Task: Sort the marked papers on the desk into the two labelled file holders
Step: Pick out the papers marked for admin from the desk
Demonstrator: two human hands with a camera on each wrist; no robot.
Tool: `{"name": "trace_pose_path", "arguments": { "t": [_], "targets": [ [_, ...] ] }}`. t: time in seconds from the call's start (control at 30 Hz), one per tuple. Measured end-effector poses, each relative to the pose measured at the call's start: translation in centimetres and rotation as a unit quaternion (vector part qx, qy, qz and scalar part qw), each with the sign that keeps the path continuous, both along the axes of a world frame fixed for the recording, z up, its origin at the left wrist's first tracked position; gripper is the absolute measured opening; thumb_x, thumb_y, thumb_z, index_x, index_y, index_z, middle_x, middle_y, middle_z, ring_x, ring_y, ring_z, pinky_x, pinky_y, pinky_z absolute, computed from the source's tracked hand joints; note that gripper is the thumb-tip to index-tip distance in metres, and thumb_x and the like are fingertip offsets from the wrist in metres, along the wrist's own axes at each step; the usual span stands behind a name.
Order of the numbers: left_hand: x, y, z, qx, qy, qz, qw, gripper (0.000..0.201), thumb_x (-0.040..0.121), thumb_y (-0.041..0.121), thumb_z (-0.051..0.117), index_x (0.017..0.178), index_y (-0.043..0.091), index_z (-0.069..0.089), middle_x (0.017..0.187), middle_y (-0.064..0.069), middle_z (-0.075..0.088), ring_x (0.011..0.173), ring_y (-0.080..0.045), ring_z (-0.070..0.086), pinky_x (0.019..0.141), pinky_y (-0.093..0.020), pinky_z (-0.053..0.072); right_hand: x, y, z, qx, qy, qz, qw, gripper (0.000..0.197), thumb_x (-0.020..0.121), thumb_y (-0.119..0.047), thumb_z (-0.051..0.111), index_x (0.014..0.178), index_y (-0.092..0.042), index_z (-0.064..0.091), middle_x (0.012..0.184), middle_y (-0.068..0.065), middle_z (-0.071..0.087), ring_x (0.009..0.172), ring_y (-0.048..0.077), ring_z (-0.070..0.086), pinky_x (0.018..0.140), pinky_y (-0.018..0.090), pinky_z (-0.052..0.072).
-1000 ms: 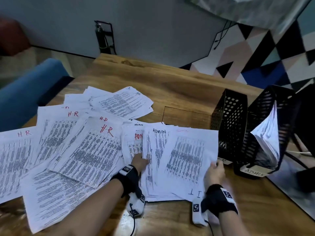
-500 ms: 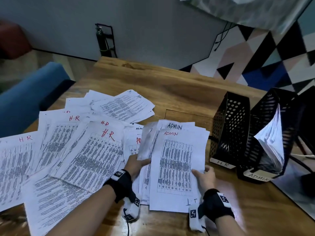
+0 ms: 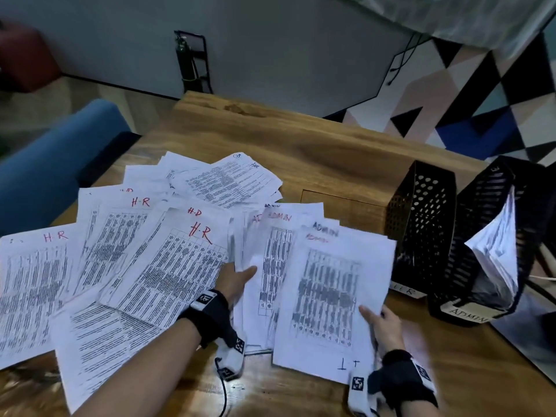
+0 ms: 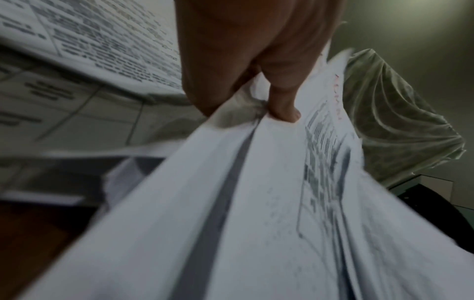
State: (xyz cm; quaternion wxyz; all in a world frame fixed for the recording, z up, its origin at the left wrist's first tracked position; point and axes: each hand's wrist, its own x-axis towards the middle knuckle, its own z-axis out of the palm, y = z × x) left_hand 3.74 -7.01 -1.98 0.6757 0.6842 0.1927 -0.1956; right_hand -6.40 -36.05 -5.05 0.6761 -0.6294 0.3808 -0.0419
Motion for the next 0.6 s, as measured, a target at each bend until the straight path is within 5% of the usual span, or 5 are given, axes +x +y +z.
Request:
{"name": "trace_pose_path", "arguments": {
  "t": [0.1, 0.23, 0.27, 0.37, 0.6],
  "targets": [
    [-0.2, -0.6, 0.7, -0.023, -0.002, -0.023, 0.999, 0.035, 0.081, -0.002, 0.065, 0.115, -0.003, 0.057, 0.1, -0.011, 0.063, 0.095, -0.023, 0.058, 0.086, -0.03, 0.044, 1.8, 1.4, -0.5, -0.004, 0.042, 0.048, 0.998, 0.031, 0.078, 0.006, 0.065, 0.109, 0.01, 0.06, 0.1, 0.022, 0.068, 0.085, 0.032, 0.066, 0.082, 0.041, 0.052],
    [-0.2, -1.2, 0.7, 0.025, 0.009, -0.04, 0.999, 0.054, 0.084, 0.014, 0.066, 0.13, -0.004, 0.044, 0.11, -0.006, 0.052, 0.106, -0.025, 0.053, 0.091, -0.032, 0.039, 3.5, 2.0, -1.8, -0.025, 0.055, 0.047, 0.997, 0.025, 0.075, 0.009, 0.065, 0.1, 0.006, 0.063, 0.103, 0.023, 0.066, 0.09, 0.034, 0.064, 0.094, 0.051, 0.048],
    [-0.1, -1.1, 0.4, 0.052, 0.017, -0.05, 0.997, 0.048, 0.089, 0.025, 0.059, 0.126, -0.003, 0.047, 0.107, -0.007, 0.052, 0.104, -0.027, 0.054, 0.09, -0.035, 0.039, 3.7, 1.7, -2.7, -0.038, 0.059, 0.037, 0.997, 0.024, 0.074, 0.006, 0.067, 0.097, -0.002, 0.065, 0.104, 0.023, 0.067, 0.093, 0.035, 0.065, 0.095, 0.053, 0.048],
    [0.6, -0.7, -0.6, 0.073, 0.01, -0.03, 0.997, 0.039, 0.097, 0.04, 0.037, 0.067, 0.016, 0.047, 0.069, -0.001, 0.042, 0.06, -0.015, 0.042, 0.065, -0.029, 0.033, 4.0, 1.0, -3.3, -0.051, 0.076, 0.028, 0.995, 0.025, 0.073, 0.0, 0.068, 0.096, -0.01, 0.064, 0.101, 0.022, 0.069, 0.094, 0.037, 0.066, 0.094, 0.055, 0.048],
    [1.3, -0.1, -1.5, 0.115, -0.016, -0.008, 0.993, 0.035, 0.077, 0.035, 0.069, 0.057, 0.012, 0.05, 0.058, -0.006, 0.05, 0.053, -0.019, 0.045, 0.048, -0.023, 0.032, 3.6, 2.5, -0.9, -0.04, 0.093, 0.055, 0.993, 0.029, 0.078, 0.007, 0.064, 0.106, 0.012, 0.06, 0.089, 0.018, 0.068, 0.084, 0.031, 0.062, 0.09, 0.045, 0.048]
  ]
}}
